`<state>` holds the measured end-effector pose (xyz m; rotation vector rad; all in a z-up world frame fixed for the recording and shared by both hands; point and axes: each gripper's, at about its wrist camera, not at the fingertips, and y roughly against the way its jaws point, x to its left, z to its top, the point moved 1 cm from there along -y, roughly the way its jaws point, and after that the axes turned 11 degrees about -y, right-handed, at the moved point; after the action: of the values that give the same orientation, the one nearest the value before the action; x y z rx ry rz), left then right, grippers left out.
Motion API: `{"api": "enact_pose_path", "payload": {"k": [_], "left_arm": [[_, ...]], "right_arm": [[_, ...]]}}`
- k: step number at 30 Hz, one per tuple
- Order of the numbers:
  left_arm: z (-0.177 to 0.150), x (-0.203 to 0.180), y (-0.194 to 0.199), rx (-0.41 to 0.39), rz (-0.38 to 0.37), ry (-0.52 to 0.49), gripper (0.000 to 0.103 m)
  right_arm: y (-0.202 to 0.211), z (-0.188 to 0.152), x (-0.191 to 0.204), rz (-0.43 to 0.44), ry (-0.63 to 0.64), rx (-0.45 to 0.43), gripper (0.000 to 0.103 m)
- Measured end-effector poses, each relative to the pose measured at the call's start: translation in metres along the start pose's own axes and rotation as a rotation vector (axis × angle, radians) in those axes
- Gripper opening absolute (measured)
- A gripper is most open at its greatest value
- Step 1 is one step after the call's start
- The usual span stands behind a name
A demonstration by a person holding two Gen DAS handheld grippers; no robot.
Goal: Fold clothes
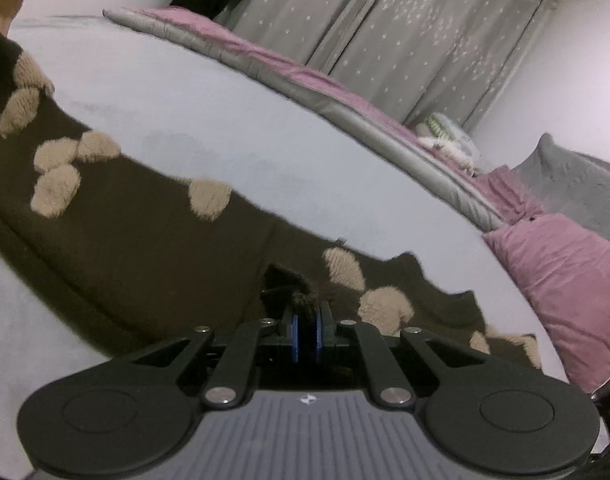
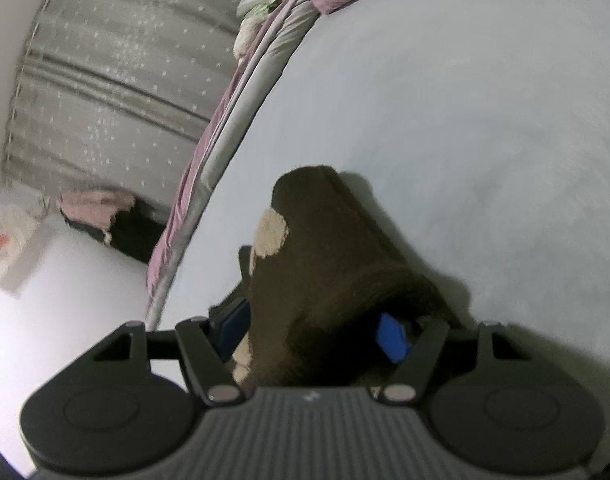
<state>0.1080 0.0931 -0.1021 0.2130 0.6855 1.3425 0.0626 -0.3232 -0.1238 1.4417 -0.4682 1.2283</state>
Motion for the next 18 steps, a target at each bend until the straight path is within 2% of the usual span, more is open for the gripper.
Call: {"api": "enact_pose_path", "payload": {"k": [3,5,8,10,11,14,16,18], "left_arm": [[-0.003,0.001,-0.003,0.034,0.019,-0.021,0.015],[-0.003,0.004,0.000,0.038,0.016,-0.011,0.016],[0.001,0.007,0.010,0.036,0.026,-0.007,0.019],[0.006,0.008,0.017,0.010,0.051,-0.017,0.031],[0.009,0.007,0.021,-0.012,0.061,-0.029,0.033],[0.015,-0.001,0.025,-0.057,0.056,-0.084,0.034],[0.017,-0.010,0.024,-0.072,0.038,-0.133,0.034],[0.016,-0.022,0.021,-0.079,0.016,-0.182,0.034]], "right_arm": [[0.002,-0.004,0.006,-0.008,0.044,0.016,0.079],[0.007,-0.007,0.010,-0.015,0.063,0.025,0.084],[0.014,-0.013,0.016,-0.031,0.091,0.040,0.085],[0.020,-0.018,0.019,-0.036,0.105,0.047,0.085],[0.023,-0.021,0.021,-0.033,0.109,0.047,0.085],[0.035,-0.030,0.029,-0.020,0.131,0.040,0.085],[0.043,-0.037,0.039,-0.015,0.185,0.002,0.085],[0.049,-0.043,0.052,-0.015,0.267,-0.051,0.079]]}}
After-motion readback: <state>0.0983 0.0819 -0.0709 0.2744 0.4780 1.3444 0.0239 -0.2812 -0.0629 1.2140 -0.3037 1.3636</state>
